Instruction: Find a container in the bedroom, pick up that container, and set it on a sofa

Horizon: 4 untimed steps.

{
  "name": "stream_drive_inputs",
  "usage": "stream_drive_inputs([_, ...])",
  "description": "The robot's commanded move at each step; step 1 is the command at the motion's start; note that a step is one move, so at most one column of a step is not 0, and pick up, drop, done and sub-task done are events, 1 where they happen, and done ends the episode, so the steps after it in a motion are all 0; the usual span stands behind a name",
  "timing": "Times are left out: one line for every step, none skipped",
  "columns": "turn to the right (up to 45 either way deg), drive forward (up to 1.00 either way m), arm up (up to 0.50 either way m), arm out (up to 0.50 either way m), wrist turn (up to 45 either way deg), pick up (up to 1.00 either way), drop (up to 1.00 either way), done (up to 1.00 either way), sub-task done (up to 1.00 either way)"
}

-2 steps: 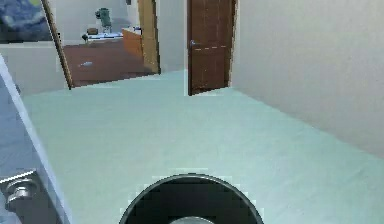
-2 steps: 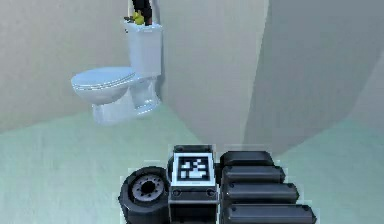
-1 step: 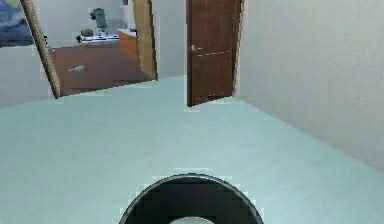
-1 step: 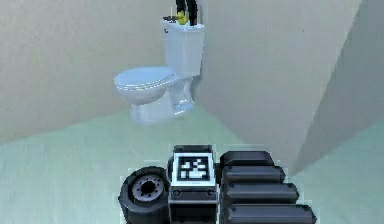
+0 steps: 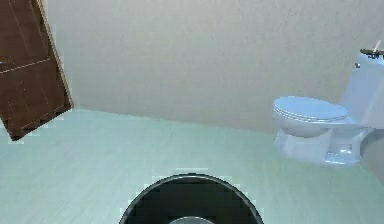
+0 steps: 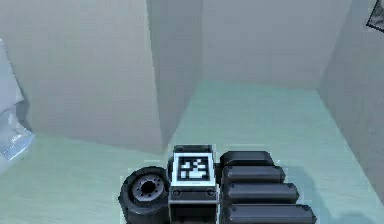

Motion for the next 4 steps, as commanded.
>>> stream_drive_inputs([12.0,0.0,0.0,0.0,0.0,0.0,0.0,0.0,0.0])
stream_drive_inputs([0.0,0.3,0.0,0.0,0.0,0.0,0.0,0.0,0.0])
stream_drive_inputs([-45.0,0.0,0.0,0.0,0.0,0.0,0.0,0.0,0.0])
stream_drive_inputs([-30.0,0.0,0.0,0.0,0.0,0.0,0.0,0.0,0.0])
